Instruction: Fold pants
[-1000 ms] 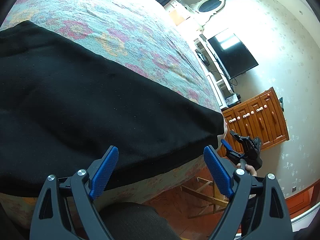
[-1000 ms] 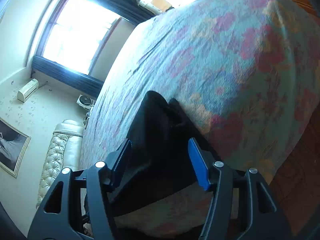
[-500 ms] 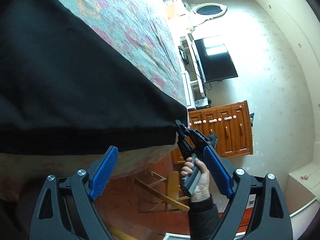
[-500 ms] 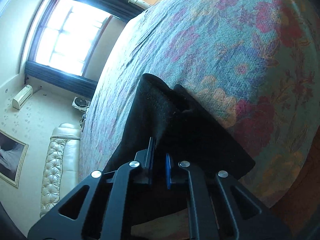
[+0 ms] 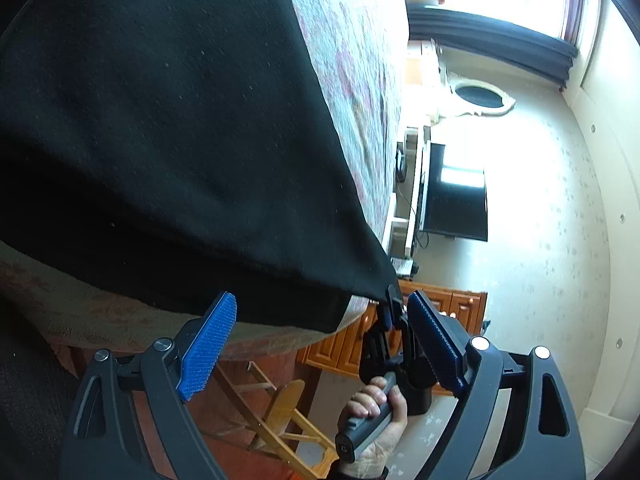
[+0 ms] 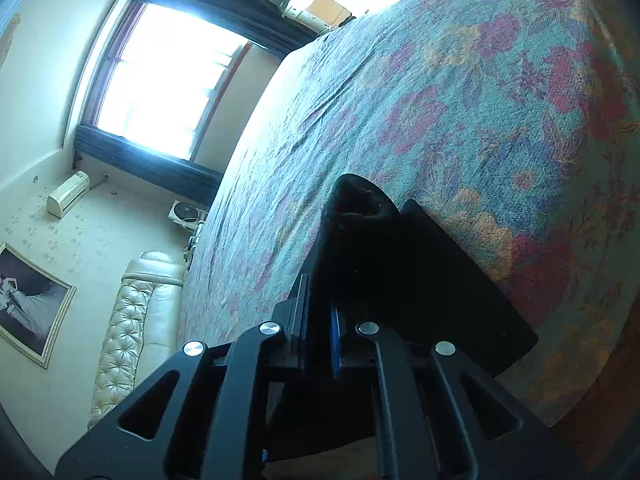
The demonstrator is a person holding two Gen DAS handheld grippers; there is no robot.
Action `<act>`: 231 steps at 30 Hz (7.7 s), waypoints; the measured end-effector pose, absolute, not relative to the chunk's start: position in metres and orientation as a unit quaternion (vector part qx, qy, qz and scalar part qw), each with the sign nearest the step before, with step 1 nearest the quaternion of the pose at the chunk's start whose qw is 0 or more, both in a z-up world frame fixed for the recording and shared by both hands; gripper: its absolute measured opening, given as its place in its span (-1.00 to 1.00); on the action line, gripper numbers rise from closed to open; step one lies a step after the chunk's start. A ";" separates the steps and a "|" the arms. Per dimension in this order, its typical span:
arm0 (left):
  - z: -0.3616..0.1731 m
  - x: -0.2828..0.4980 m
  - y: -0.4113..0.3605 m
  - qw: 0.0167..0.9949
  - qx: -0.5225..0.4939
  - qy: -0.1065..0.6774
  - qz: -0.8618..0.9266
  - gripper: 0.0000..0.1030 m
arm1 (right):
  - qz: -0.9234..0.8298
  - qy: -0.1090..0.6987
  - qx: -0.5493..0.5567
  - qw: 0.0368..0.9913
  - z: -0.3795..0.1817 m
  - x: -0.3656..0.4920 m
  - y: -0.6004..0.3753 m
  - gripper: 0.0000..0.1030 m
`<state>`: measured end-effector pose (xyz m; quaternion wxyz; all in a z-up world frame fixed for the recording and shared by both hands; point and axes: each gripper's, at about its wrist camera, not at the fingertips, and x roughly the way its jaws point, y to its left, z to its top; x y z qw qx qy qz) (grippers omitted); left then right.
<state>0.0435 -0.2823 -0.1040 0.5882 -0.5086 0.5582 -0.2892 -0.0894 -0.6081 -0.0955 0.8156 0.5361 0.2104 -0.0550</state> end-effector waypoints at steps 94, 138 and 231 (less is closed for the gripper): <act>-0.091 0.062 -0.274 0.679 -0.383 0.555 -0.291 -0.20 | 0.105 0.361 0.580 0.723 -0.112 -0.011 -0.714 0.34; -0.075 0.046 -0.300 0.708 -0.281 0.538 -0.360 -0.07 | -0.118 0.312 0.518 0.788 -0.125 -0.135 -0.671 0.19; -0.059 0.080 -0.078 0.802 -0.126 0.499 -0.302 0.91 | 0.190 0.466 0.244 0.829 -0.008 0.108 -0.246 -0.77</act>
